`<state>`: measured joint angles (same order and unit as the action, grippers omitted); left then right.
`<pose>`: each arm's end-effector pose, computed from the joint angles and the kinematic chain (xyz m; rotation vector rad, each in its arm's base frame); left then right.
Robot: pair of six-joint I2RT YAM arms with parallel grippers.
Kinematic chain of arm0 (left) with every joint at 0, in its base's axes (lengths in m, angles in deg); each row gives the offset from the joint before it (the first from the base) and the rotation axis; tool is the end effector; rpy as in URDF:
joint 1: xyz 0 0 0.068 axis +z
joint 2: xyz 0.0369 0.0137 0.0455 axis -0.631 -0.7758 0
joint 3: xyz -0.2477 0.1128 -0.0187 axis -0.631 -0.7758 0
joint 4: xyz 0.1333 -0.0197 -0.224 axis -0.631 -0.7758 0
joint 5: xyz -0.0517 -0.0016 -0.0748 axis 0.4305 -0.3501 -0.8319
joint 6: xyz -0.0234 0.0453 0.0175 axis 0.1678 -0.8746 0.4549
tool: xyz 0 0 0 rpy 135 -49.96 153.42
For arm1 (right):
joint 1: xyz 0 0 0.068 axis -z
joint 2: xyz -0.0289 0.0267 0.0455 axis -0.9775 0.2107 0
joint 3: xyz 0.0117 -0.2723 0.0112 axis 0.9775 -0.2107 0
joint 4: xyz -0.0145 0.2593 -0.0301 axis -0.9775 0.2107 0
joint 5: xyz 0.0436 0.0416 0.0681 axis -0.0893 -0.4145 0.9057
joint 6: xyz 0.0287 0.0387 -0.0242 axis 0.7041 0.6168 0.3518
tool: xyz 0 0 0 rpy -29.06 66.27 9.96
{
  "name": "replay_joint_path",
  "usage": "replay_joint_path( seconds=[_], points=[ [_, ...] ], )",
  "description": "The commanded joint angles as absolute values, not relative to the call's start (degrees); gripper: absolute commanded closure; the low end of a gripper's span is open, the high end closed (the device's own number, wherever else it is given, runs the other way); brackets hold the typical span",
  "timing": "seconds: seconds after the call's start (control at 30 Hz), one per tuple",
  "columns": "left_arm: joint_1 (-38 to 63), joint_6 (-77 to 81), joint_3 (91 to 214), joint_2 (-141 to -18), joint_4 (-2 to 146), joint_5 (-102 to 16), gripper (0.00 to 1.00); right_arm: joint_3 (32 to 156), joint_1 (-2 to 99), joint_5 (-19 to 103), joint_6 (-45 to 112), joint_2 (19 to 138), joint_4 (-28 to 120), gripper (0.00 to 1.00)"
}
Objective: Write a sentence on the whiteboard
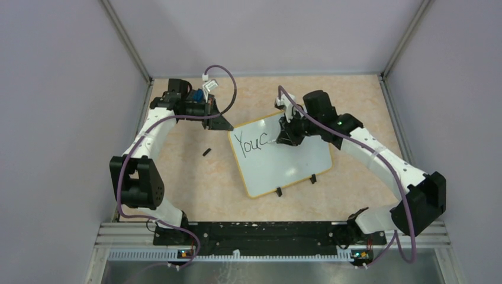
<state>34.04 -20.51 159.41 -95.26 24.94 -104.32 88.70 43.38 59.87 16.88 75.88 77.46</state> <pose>0.3203 -0.0618 0.3113 0.7249 2.0581 -1.4475 0.2379 0.1821 0.3307 -1.0834 2.0098 0.7387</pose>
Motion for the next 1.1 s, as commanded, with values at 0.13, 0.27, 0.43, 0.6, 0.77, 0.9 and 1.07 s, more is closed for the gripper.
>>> replay_joint_path(
  seconds=[0.13,0.27,0.43,0.6,0.77,0.9,1.07],
  points=[
    [33.1,-20.8,159.0,-93.9,24.0,-104.5,1.0,90.7,45.6,58.2,14.7,73.1,78.7,1.0],
    [33.1,-20.8,159.0,-93.8,23.9,-104.5,1.0,92.2,45.7,59.6,15.1,72.5,78.9,1.0],
    [33.1,-20.9,159.0,-93.9,23.9,-104.6,1.0,92.9,47.7,60.7,15.9,72.3,78.5,1.0],
    [33.1,-20.9,159.0,-93.9,23.9,-104.6,1.0,93.2,48.7,61.0,16.7,72.7,77.6,1.0],
    [33.1,-21.0,158.9,-93.7,23.9,-104.6,1.0,93.3,48.7,60.0,17.2,73.5,76.6,1.0],
    [33.1,-21.1,158.8,-93.5,23.9,-104.6,1.0,93.7,48.7,59.7,17.7,74.5,75.8,1.0],
    [33.1,-21.1,158.7,-93.5,23.9,-104.6,1.0,94.6,48.7,60.5,18.1,75.6,75.3,1.0]
  ],
)
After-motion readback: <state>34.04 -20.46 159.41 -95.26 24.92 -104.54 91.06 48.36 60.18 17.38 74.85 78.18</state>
